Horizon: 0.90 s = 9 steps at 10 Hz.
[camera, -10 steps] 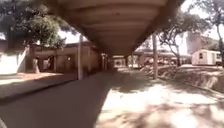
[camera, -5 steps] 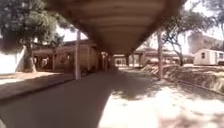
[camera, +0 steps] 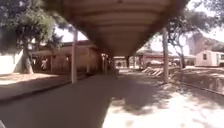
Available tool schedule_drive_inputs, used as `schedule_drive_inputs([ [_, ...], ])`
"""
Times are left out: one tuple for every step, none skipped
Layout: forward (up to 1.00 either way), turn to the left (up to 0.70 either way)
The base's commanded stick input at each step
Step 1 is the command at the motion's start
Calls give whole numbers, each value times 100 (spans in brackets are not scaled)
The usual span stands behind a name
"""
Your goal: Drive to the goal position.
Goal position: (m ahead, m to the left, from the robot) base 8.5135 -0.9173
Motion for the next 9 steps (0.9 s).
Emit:
schedule_drive_inputs([
  [85,0],
  [85,0],
  [85,0],
  [85,0],
  [85,0],
  [85,0],
  [85,0],
  [85,0],
  [85,0],
])
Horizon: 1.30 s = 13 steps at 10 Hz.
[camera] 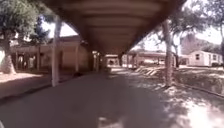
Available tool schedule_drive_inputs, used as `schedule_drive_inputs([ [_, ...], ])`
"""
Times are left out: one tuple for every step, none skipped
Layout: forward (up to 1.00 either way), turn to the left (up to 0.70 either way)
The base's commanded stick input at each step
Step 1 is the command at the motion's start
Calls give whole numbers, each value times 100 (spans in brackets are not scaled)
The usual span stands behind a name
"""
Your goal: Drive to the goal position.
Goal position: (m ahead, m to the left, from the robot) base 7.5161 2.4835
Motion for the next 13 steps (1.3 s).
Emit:
schedule_drive_inputs([
  [85,0],
  [85,0],
  [85,0],
  [85,0],
  [85,0],
  [85,0],
  [85,0],
  [85,0],
  [85,0],
  [85,0],
  [85,0],
  [85,0],
  [85,0],
])
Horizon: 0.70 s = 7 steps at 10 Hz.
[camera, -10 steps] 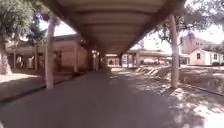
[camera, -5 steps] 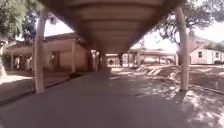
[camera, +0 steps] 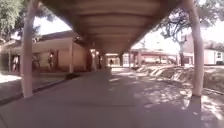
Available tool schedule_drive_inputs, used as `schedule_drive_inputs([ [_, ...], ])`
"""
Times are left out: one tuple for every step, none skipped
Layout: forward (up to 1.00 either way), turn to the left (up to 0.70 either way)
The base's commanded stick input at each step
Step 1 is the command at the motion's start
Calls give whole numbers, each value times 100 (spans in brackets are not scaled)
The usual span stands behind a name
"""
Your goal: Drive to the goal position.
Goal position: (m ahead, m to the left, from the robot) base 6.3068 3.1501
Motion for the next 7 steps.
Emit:
schedule_drive_inputs([
  [85,0],
  [85,0],
  [85,0],
  [85,0],
  [85,-21],
  [85,-26],
  [85,-32],
])
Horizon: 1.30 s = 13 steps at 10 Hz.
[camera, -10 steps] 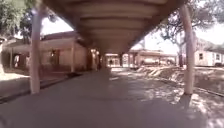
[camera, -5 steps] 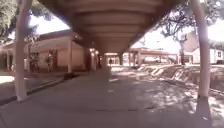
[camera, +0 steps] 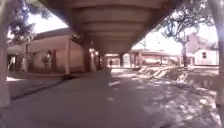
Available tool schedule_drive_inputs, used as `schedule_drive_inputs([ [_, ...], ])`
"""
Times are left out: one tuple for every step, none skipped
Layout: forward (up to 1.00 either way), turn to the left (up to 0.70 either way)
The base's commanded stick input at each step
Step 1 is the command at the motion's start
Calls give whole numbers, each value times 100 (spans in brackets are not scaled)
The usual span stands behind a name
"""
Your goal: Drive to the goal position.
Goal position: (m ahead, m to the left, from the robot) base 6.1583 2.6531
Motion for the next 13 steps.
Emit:
schedule_drive_inputs([
  [85,0],
  [85,0],
  [85,0],
  [85,0],
  [85,0],
  [85,0],
  [85,0],
  [85,0],
  [85,0],
  [85,0],
  [85,0],
  [85,0],
  [85,0],
])
